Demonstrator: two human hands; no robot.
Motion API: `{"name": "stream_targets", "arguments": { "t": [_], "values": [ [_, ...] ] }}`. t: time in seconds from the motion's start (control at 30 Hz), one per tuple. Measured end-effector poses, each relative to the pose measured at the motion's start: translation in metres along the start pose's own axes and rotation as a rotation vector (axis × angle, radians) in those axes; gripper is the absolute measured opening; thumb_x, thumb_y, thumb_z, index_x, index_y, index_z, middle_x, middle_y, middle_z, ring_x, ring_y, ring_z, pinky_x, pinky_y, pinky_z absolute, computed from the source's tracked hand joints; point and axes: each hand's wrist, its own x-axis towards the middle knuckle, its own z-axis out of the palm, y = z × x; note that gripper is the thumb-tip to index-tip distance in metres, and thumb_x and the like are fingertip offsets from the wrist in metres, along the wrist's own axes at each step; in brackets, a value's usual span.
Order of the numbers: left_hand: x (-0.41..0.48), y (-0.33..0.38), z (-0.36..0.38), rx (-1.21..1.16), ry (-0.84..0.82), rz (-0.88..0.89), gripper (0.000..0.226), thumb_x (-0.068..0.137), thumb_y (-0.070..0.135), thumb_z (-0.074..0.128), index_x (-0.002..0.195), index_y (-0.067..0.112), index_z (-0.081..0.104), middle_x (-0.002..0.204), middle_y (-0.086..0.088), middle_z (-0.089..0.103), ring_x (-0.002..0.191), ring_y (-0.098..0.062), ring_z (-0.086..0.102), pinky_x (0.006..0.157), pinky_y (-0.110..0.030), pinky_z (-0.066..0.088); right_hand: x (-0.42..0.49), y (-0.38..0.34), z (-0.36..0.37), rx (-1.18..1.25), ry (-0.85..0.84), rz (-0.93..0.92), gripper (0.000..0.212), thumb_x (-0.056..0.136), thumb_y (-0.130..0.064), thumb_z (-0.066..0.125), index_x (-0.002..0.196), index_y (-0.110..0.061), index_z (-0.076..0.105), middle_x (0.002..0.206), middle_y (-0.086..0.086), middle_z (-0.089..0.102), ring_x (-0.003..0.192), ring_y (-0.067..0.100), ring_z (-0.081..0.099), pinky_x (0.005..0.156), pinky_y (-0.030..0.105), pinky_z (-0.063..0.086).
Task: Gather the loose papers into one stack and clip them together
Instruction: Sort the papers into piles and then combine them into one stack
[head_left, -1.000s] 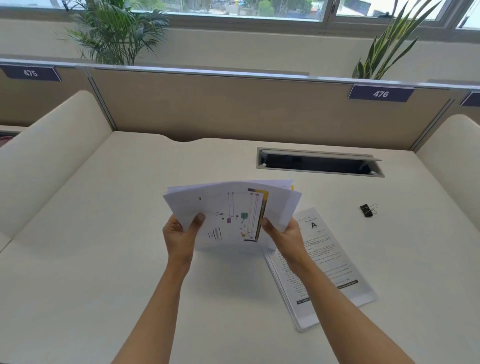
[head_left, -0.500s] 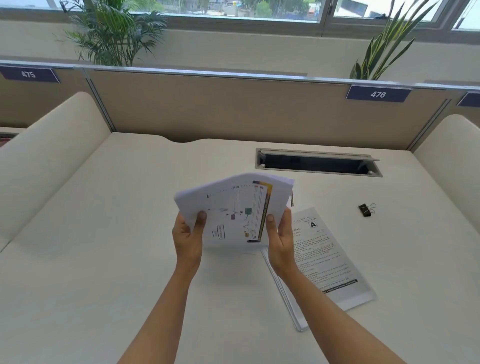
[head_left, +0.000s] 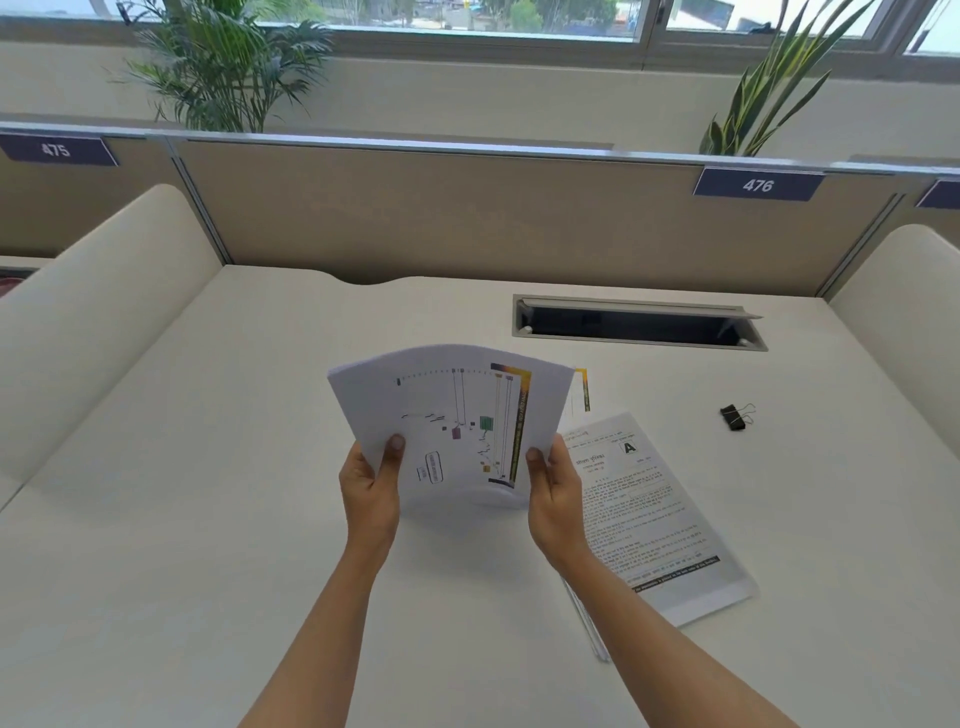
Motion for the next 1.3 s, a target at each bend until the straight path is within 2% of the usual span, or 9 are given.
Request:
{"name": "stream_targets", "arguments": {
  "t": [0.37, 0.47, 0.7, 0.8, 0.87, 0.97, 1.03, 1.17, 1.3],
  "values": [
    [0.001, -0.020, -0.011, 0.202, -0.085, -0.069, 0.025, 0.091, 0.023, 0.058, 0.115, 0.015, 0.059, 0.103, 0.005, 0.067, 0.098, -0.015, 0.064, 0.081, -0.027, 0.055, -0.008, 0.012, -0.004, -0.178, -0.121, 0.030, 0.032, 0.101, -0.014, 0.038, 0.121, -0.039, 0.039, 0.127, -0.003, 0.054, 0.116, 0.008, 0.054, 0.091, 0.016, 0.049],
    [0.002, -0.021, -0.007, 0.247, -0.078, -0.052, 0.034, 0.090, 0.028, 0.059, 0.120, 0.012, 0.057, 0.107, 0.000, 0.067, 0.100, -0.019, 0.065, 0.081, -0.034, 0.055, -0.006, 0.012, -0.008, -0.208, -0.102, 0.022, 0.035, 0.101, -0.014, 0.038, 0.134, -0.027, 0.039, 0.126, -0.008, 0.052, 0.111, -0.006, 0.053, 0.093, 0.011, 0.045],
    [0.019, -0.014, 0.018, 0.345, -0.107, 0.002, 0.028, 0.089, 0.026, 0.062, 0.114, 0.013, 0.058, 0.100, 0.002, 0.067, 0.089, -0.013, 0.066, 0.071, -0.025, 0.054, 0.014, -0.003, -0.028, -0.215, -0.031, 0.008, 0.035, 0.099, -0.017, 0.045, 0.123, -0.041, 0.036, 0.110, -0.015, 0.063, 0.091, 0.014, 0.070, 0.066, 0.035, 0.061],
    [0.026, -0.017, 0.038, 0.468, -0.164, -0.038, 0.019, 0.088, 0.022, 0.063, 0.104, 0.013, 0.057, 0.095, -0.001, 0.066, 0.084, -0.018, 0.064, 0.067, -0.025, 0.053, 0.023, 0.005, -0.042, -0.282, 0.006, 0.132, 0.048, 0.094, -0.017, 0.053, 0.128, -0.043, 0.030, 0.126, 0.001, 0.060, 0.108, 0.020, 0.065, 0.083, 0.046, 0.058],
    [0.029, -0.024, 0.049, 0.530, -0.201, -0.082, 0.021, 0.087, 0.022, 0.064, 0.104, 0.012, 0.057, 0.099, -0.004, 0.067, 0.088, -0.023, 0.065, 0.074, -0.033, 0.054, 0.025, 0.012, -0.049, -0.336, 0.007, 0.209, 0.056, 0.093, -0.014, 0.055, 0.134, -0.036, 0.025, 0.129, 0.004, 0.058, 0.104, 0.017, 0.063, 0.087, 0.039, 0.056],
    [0.026, -0.032, 0.068, 0.580, -0.253, -0.159, 0.034, 0.088, 0.024, 0.063, 0.118, 0.009, 0.054, 0.115, -0.008, 0.065, 0.104, -0.028, 0.062, 0.088, -0.038, 0.051, 0.025, 0.018, -0.064, -0.405, 0.030, 0.298, 0.051, 0.095, -0.012, 0.050, 0.138, -0.025, 0.025, 0.116, 0.000, 0.062, 0.080, 0.003, 0.061, 0.063, 0.017, 0.050],
    [0.015, -0.036, 0.081, 0.593, -0.294, -0.207, 0.035, 0.090, 0.020, 0.058, 0.123, 0.010, 0.049, 0.121, -0.009, 0.062, 0.107, -0.028, 0.060, 0.088, -0.034, 0.048, 0.025, 0.023, -0.076, -0.452, 0.074, 0.346, 0.045, 0.096, -0.015, 0.046, 0.137, -0.026, 0.029, 0.109, 0.001, 0.065, 0.075, 0.009, 0.063, 0.058, 0.024, 0.053],
    [-0.023, -0.049, 0.101, 0.628, -0.401, -0.290, 0.033, 0.095, 0.015, 0.050, 0.126, 0.011, 0.040, 0.123, -0.012, 0.060, 0.101, -0.026, 0.058, 0.082, -0.030, 0.045, 0.023, 0.032, -0.110, -0.573, 0.139, 0.414, 0.030, 0.098, -0.020, 0.040, 0.127, -0.025, 0.039, 0.091, 0.000, 0.065, 0.076, 0.021, 0.064, 0.070, 0.041, 0.054],
    [-0.060, -0.060, 0.111, 0.619, -0.490, -0.372, 0.035, 0.095, 0.012, 0.049, 0.127, 0.011, 0.035, 0.126, -0.011, 0.058, 0.102, -0.023, 0.056, 0.081, -0.025, 0.042, 0.019, 0.038, -0.148, -0.692, 0.181, 0.466, 0.031, 0.099, -0.023, 0.039, 0.129, -0.021, 0.045, 0.112, 0.011, 0.064, 0.093, 0.030, 0.059, 0.080, 0.041, 0.050]
  ]
}}
